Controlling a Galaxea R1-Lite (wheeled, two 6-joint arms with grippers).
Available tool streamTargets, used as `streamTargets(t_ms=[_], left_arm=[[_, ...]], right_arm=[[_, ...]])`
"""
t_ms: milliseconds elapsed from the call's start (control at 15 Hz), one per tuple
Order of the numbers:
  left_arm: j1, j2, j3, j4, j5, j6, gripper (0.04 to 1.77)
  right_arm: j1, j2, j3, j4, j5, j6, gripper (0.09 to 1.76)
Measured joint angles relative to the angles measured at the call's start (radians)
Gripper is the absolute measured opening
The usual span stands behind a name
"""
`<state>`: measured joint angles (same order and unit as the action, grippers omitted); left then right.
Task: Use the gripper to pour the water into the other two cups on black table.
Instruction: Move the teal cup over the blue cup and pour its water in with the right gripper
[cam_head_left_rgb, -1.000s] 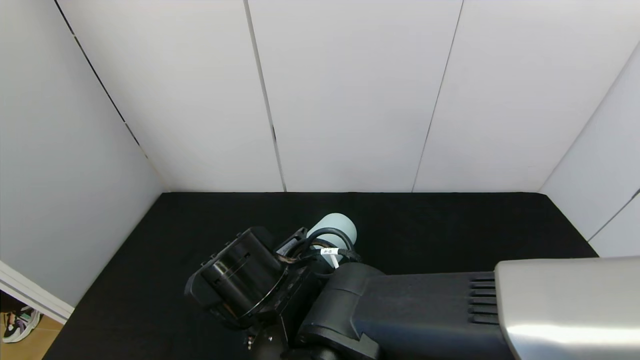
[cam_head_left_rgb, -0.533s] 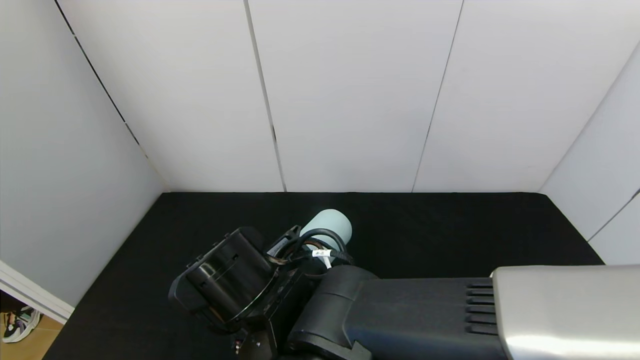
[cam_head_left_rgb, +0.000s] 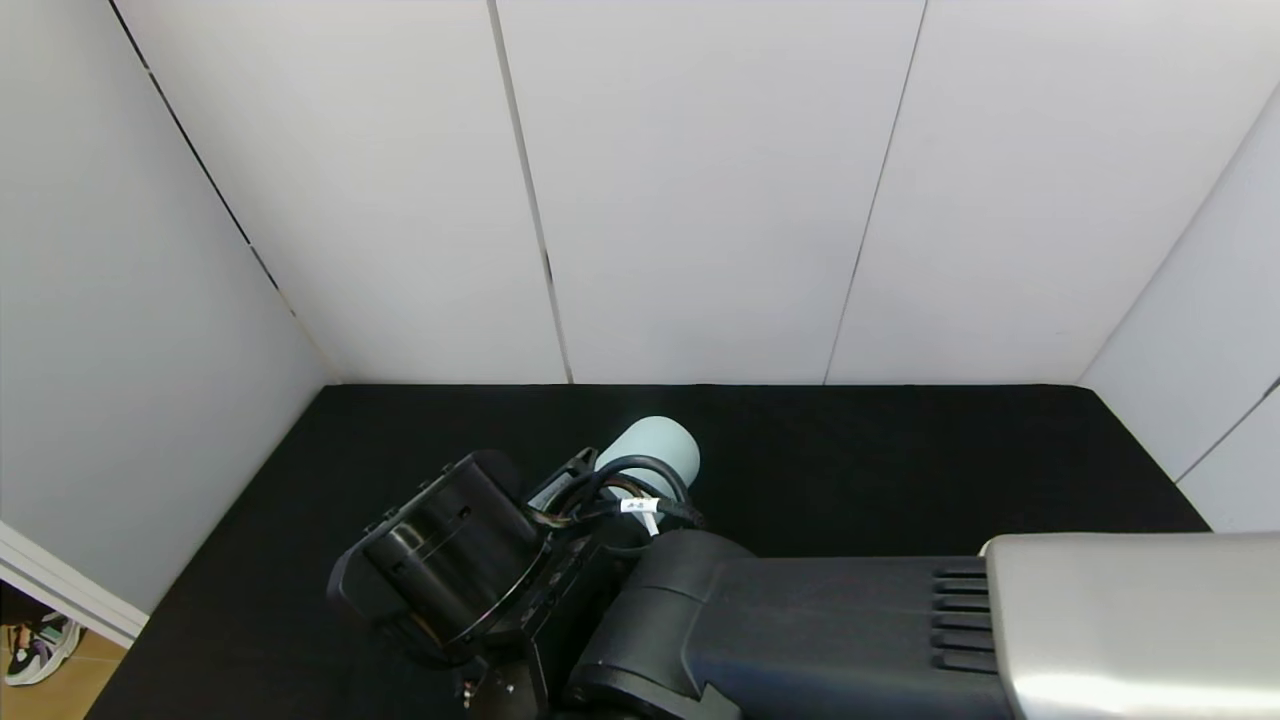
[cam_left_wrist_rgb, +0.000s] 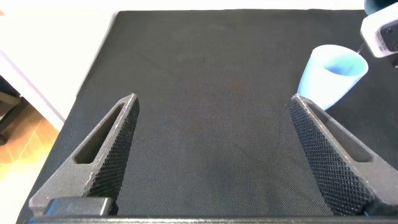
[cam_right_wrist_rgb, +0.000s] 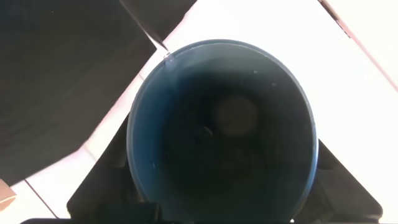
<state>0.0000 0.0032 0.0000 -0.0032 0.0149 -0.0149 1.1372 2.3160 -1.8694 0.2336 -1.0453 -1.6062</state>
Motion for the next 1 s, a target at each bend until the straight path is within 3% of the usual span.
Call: streamTargets(t_ms=[200,400,667,1000], left_arm=[[0.000,0.000,0.000,0.000,0.000,0.000,1.72],[0.000,0.000,0.000,0.000,0.000,0.000,1.72],[0.000,0.000,0.000,0.000,0.000,0.000,1.72],[0.000,0.000,0.000,0.000,0.000,0.000,1.72]], right_arm=[[-0.001,-0.038,0.009,0.004,0.035,0.126,1.23],[-0.003,-0.106,0.088,0.008,0.103,0.493,1.23],[-0.011,-0.271,0.309,0.002,0.180,0.916,1.23],[-0.001,-0.426,0.482,-0.005,0.272,1.338,1.23]])
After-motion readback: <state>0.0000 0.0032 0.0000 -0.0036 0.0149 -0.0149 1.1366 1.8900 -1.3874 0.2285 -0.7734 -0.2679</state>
